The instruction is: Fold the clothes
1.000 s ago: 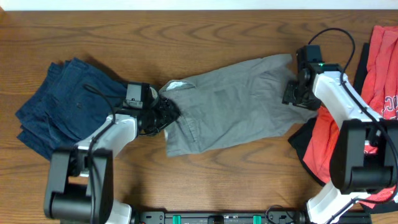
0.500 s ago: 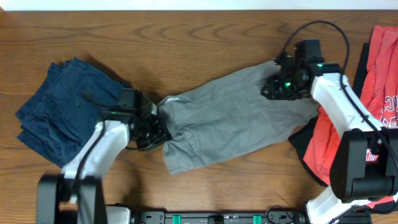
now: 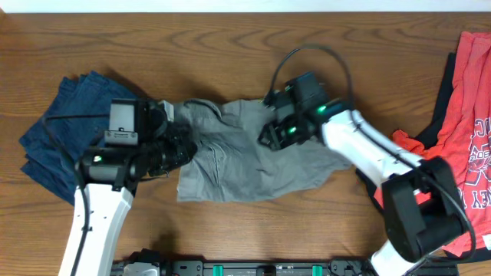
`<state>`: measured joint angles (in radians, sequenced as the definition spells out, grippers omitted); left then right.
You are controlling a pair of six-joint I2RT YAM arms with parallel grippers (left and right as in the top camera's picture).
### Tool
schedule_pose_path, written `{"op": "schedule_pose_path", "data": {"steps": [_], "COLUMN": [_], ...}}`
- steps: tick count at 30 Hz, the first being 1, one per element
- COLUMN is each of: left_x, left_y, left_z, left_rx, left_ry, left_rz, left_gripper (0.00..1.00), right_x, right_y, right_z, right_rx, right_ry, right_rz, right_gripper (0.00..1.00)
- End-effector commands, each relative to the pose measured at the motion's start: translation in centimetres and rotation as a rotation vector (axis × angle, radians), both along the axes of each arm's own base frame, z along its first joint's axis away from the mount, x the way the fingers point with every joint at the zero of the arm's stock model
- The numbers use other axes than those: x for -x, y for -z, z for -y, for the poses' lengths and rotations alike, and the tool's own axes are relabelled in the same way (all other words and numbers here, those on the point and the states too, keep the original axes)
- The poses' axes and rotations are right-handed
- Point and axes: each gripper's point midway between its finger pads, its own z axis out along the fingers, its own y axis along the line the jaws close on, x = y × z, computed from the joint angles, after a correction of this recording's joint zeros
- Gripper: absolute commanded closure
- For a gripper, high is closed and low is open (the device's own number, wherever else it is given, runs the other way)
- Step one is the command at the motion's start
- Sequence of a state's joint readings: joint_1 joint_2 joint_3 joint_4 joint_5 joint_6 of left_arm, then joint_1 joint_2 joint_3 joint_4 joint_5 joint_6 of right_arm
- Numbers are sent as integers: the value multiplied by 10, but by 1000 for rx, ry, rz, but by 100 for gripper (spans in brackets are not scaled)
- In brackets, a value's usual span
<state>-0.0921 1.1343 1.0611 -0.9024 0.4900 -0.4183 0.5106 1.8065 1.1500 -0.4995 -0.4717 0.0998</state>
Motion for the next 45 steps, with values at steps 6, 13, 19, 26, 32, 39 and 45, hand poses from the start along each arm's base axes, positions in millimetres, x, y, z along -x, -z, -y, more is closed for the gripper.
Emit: {"op": "schedule_pose_path", "data": {"steps": [6, 13, 19, 26, 32, 39, 45], "left_x": [-6, -6, -10, -24, -42, -55, -62], "left_y": [-39, -36, -30, -4, 6, 8, 28], "left_z": [0, -2, -1, 2, 43, 110, 159], "left_rx": [10, 1, -3, 11, 90, 164, 159], "left_ry": [-7, -16, -15, -51, 53, 131, 152], "left_rz": [82, 72, 49, -57, -57, -20, -11], "left_gripper": [94, 94, 94, 94, 94, 94, 94], "right_x": [39, 38, -6, -36, -14, 16, 25], "right_y": [44, 51, -8, -23, 28, 83, 93], "right_z": [-71, -96, -46, 79, 133, 140, 141], "right_rx": [-48, -25, -5, 203, 363, 434, 452], "right_ry": [-58, -72, 88, 350, 405, 385, 372], "right_rz": [-48, 64, 147, 120, -59, -181, -207], "right_gripper": [55, 45, 43, 39, 40, 41, 42]}}
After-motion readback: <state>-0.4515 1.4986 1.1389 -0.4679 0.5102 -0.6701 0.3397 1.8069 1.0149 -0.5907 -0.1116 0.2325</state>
